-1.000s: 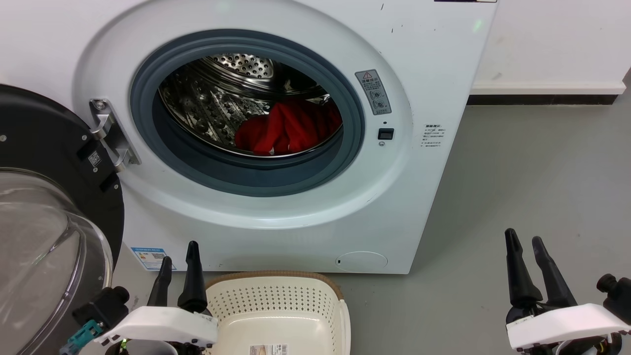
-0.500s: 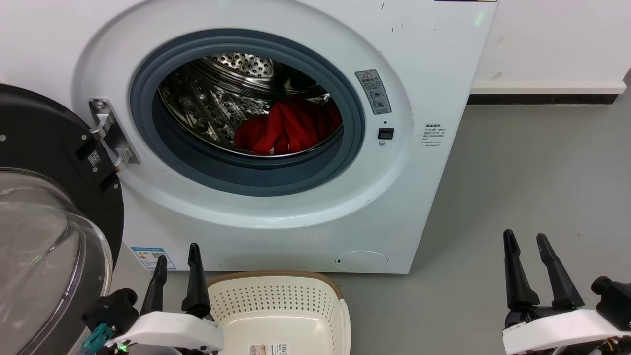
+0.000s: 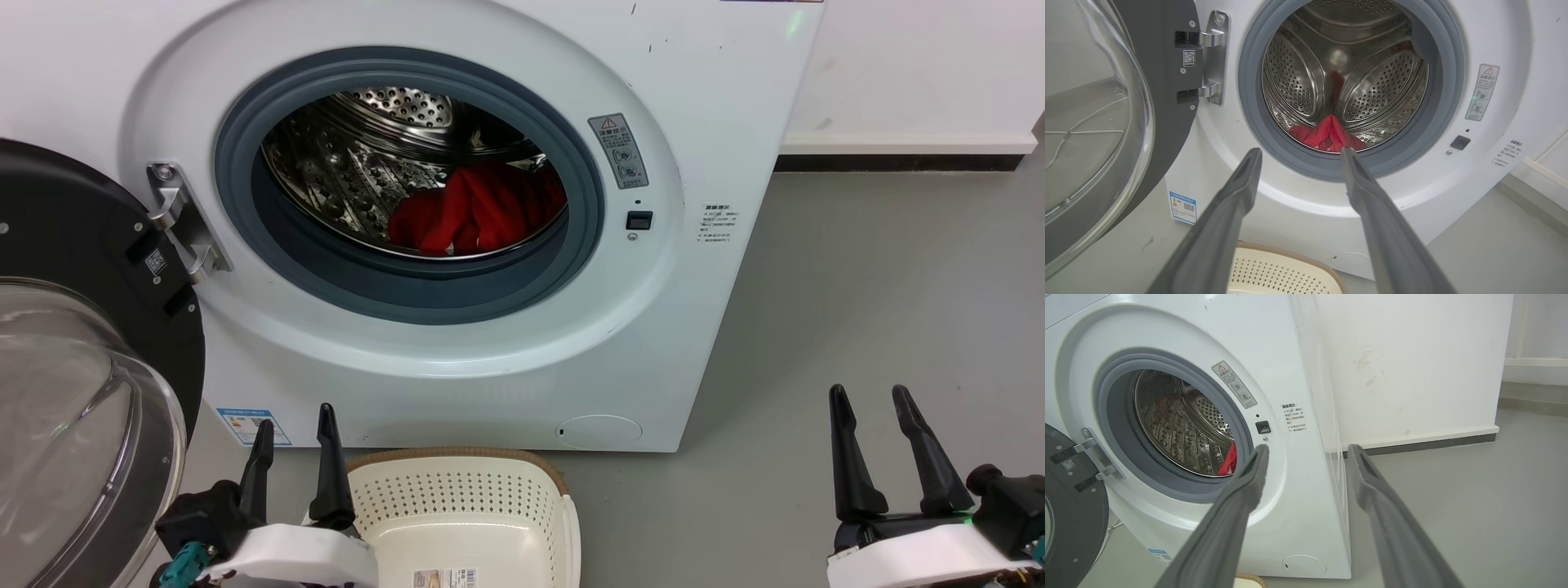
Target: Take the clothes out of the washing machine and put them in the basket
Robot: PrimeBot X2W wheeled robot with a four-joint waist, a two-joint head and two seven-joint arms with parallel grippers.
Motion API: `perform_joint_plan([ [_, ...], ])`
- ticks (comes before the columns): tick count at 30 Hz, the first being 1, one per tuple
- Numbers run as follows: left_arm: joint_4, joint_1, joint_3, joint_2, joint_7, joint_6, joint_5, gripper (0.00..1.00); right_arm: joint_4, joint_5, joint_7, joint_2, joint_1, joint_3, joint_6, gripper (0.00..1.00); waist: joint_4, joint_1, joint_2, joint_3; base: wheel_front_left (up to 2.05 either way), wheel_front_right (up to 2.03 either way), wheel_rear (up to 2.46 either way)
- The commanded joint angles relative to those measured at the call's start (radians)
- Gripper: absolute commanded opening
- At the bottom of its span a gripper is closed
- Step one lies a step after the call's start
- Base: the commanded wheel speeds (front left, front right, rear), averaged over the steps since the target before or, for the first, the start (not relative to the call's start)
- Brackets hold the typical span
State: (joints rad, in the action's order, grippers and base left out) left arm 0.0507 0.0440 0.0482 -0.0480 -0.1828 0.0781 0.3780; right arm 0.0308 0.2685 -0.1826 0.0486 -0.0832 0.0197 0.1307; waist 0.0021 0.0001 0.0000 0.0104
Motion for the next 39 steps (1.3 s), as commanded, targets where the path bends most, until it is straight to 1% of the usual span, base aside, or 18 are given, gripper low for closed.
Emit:
perform_joint_plan([
  [1,-0.013,0.004,0.003,-0.003,-0.010,0.004,-0.027,1.00,0.015,-0.029,-0.010,0.003,-0.004,-0.001,0.000,1.00,0.001,-0.0001,0.0000,0.000,0.00,0.00,0.00],
  [20,-0.010,0.031,0.016,-0.003,-0.050,0.023,-0.181,1.00,0.042,-0.197,-0.050,0.003,-0.032,-0.005,0.000,1.00,0.000,-0.0001,0.0000,-0.001,0.00,0.00,0.00],
  [39,-0.008,0.062,0.028,-0.003,-0.085,0.038,-0.292,1.00,0.056,-0.322,-0.084,0.003,-0.061,-0.009,0.000,1.00,0.000,-0.0001,0.0000,-0.012,0.00,0.00,0.00],
])
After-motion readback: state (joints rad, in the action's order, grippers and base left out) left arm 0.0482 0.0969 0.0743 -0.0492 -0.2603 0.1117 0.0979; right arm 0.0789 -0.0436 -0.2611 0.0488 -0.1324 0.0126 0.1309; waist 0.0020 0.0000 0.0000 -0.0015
